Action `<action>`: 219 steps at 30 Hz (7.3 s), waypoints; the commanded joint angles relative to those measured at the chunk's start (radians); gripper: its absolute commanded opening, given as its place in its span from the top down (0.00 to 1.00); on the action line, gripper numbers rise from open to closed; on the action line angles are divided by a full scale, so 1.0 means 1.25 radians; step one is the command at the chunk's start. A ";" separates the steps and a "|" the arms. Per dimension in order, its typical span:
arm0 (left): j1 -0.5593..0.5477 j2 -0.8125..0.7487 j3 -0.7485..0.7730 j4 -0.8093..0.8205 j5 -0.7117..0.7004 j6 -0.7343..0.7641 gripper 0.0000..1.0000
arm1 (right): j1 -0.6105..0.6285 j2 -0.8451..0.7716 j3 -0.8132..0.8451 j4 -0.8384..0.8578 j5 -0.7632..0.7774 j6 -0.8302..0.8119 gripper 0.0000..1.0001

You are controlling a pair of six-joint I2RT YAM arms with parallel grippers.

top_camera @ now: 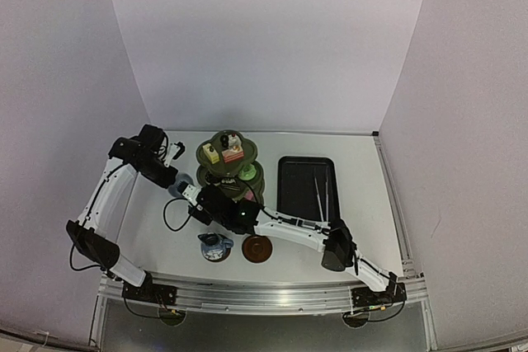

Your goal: Serve the afternoon tea

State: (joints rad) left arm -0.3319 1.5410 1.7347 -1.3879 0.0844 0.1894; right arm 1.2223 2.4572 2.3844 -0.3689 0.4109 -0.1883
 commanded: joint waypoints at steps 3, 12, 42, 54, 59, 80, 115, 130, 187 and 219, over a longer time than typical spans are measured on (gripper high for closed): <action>-0.026 -0.063 -0.021 -0.219 -0.019 0.014 1.00 | -0.005 0.012 0.027 0.042 -0.027 -0.020 0.56; -0.074 -0.070 -0.038 -0.202 -0.060 0.006 1.00 | -0.006 0.020 0.031 0.042 -0.031 -0.001 0.61; -0.136 -0.139 0.052 -0.097 -0.106 0.013 0.37 | -0.024 -0.054 -0.014 0.051 -0.147 0.075 1.00; 0.005 -0.204 0.100 0.095 0.033 -0.110 0.10 | -0.047 -0.260 -0.196 0.031 -0.342 0.028 1.00; 0.046 -0.223 0.044 0.168 0.024 -0.157 0.04 | -0.065 -0.397 -0.284 -0.047 -0.444 -0.001 1.00; 0.208 -0.380 -0.422 0.389 0.094 -0.256 0.00 | -0.158 -0.647 -0.792 -0.239 -0.520 -0.217 1.00; 0.242 -0.382 -0.509 0.411 0.128 -0.218 0.00 | -0.158 -0.541 -0.972 0.085 -0.441 -0.211 1.00; 0.242 -0.386 -0.513 0.414 0.129 -0.217 0.00 | -0.158 -0.525 -0.994 0.097 -0.468 -0.195 1.00; 0.250 -0.360 -0.803 0.977 -0.133 -0.408 0.00 | -0.551 -0.855 -1.053 0.141 -0.241 0.213 0.41; 0.253 -0.377 -1.224 1.613 -0.214 -0.229 0.00 | -0.870 -1.458 -1.886 0.707 -0.085 0.266 0.42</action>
State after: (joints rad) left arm -0.0223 1.0517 0.1721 0.5888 -0.1645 -0.1024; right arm 0.1360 0.6543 0.0448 0.4673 0.2818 0.1366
